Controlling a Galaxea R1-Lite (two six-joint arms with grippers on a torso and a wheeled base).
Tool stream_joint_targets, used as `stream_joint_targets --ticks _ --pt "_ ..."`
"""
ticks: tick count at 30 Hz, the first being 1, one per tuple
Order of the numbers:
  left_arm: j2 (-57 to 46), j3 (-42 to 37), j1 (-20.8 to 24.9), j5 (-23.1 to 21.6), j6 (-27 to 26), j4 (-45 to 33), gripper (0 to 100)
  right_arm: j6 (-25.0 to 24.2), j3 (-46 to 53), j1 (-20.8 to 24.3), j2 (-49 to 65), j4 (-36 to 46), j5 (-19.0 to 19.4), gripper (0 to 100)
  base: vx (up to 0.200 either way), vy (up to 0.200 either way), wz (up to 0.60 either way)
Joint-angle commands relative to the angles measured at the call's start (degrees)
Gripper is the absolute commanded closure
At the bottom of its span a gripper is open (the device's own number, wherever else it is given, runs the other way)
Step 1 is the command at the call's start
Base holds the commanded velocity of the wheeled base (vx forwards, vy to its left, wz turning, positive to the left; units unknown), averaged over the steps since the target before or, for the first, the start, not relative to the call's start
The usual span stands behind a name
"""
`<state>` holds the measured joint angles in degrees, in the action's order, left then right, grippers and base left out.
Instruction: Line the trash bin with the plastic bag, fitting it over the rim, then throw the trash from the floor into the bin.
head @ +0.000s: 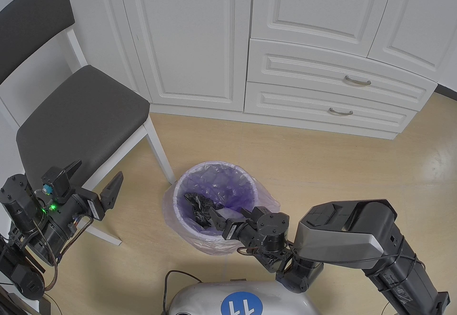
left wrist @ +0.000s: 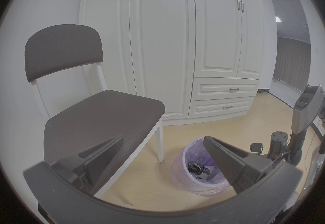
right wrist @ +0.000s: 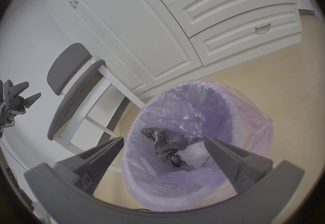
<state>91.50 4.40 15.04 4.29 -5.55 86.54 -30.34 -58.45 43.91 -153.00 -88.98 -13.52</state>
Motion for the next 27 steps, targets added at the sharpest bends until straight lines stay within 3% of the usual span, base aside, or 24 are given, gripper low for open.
stream_joint_targets --ticks 1,6,9,10,11,12,13,14,22,27 --pt "0.08 -0.09 -0.01 0.02 0.01 0.03 0 0.55 0.97 -0.14 2.18 -1.02 -0.10 0 0.000 0.000 0.00" --pt "0.08 -0.62 0.34 -0.16 0.01 0.03 0 9.86 8.97 -1.20 10.80 -1.02 -0.02 0 0.000 0.000 0.00" --pt "0.43 -0.97 0.60 -0.25 0.01 0.12 0 20.67 15.48 -3.66 15.81 -1.02 -0.02 0 0.000 0.000 0.00" --pt "0.61 -1.24 0.69 -0.25 0.01 0.29 0 26.74 18.73 -5.59 18.18 -1.02 -0.02 0 0.000 0.000 0.00" --pt "0.69 -1.32 0.78 -0.25 0.01 0.29 0 28.67 19.78 -6.38 19.06 -1.02 -0.02 0 0.000 0.000 0.00" --pt "0.69 -1.59 1.13 -0.25 0.01 0.29 0 35.00 23.82 -9.37 21.96 -1.02 -0.10 0 0.000 0.000 0.00" --pt "0.69 -1.59 1.13 -0.25 0.01 0.29 0 35.00 23.82 -9.37 21.96 -1.02 -0.10 0 0.000 0.000 0.00" --pt "0.78 -1.68 1.22 -0.25 0.01 0.38 0 40.98 28.04 -13.41 25.04 -1.02 -0.10 0 0.000 0.000 0.00" --pt "-0.10 -1.15 1.04 0.28 0.19 0.82 0 50.03 34.55 -26.68 36.37 -1.02 -0.10 0 0.000 0.000 0.00" --pt "-3.70 -0.18 1.13 0.37 0.27 1.09 0 51.35 36.83 -32.48 42.70 -1.02 -0.10 0 0.000 0.000 0.00"
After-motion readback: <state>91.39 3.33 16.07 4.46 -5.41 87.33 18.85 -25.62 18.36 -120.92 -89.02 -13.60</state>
